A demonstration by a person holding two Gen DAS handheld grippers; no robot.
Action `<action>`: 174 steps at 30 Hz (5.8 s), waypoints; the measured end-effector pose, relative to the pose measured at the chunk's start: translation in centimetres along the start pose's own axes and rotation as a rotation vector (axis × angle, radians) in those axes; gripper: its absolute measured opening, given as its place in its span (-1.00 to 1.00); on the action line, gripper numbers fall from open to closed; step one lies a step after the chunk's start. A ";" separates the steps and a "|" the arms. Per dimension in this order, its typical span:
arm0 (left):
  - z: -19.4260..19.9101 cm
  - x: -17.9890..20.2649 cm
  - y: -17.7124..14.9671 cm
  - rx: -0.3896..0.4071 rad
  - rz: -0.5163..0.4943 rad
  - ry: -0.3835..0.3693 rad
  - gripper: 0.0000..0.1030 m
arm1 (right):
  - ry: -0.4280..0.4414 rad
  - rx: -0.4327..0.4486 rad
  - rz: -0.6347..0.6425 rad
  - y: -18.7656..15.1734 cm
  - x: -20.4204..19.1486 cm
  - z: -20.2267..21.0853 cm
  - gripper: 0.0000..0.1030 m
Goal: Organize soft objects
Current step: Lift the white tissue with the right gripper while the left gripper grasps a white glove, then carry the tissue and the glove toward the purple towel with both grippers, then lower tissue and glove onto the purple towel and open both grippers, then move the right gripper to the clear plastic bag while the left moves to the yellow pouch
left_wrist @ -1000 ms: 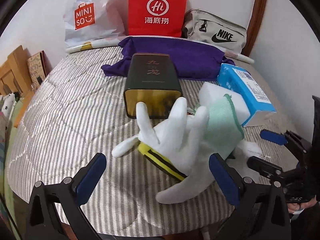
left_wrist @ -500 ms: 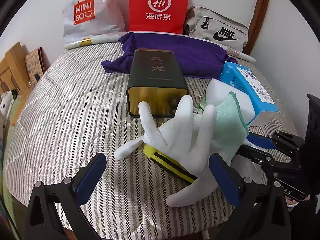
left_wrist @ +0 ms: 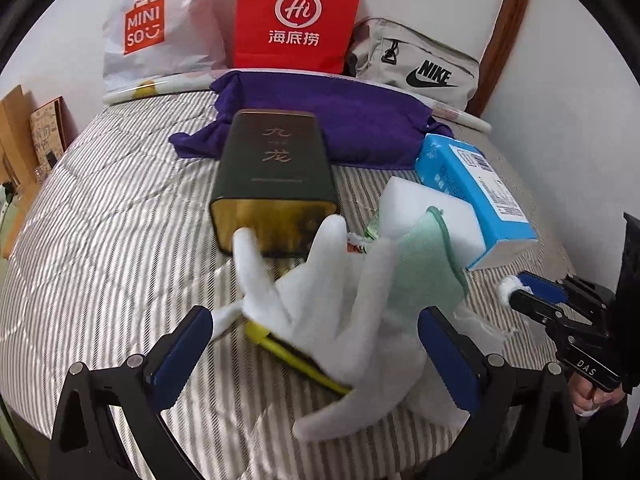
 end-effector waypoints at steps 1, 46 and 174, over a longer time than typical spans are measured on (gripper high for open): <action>-0.5 0.1 0.1 -0.008 -0.003 0.004 0.99 | -0.011 -0.012 -0.017 -0.3 0.6 -0.2 -0.46; 8.4 -3.1 3.5 0.224 0.085 0.028 -0.65 | -0.062 0.015 -0.098 0.4 1.8 1.4 -0.42; 4.8 0.2 6.1 0.083 0.010 0.015 0.33 | -0.061 -0.086 -0.082 8.5 1.0 1.5 0.65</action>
Point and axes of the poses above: each gripper's, at about its wrist camera, not at the fingertips, and z roughly against the way its jaws point, x to its right, y to its top, the point moved 10 cm from there along -z, roughly the way its jaws point, and after that the axes turned 3 degrees about -y, right-handed, at the moved point
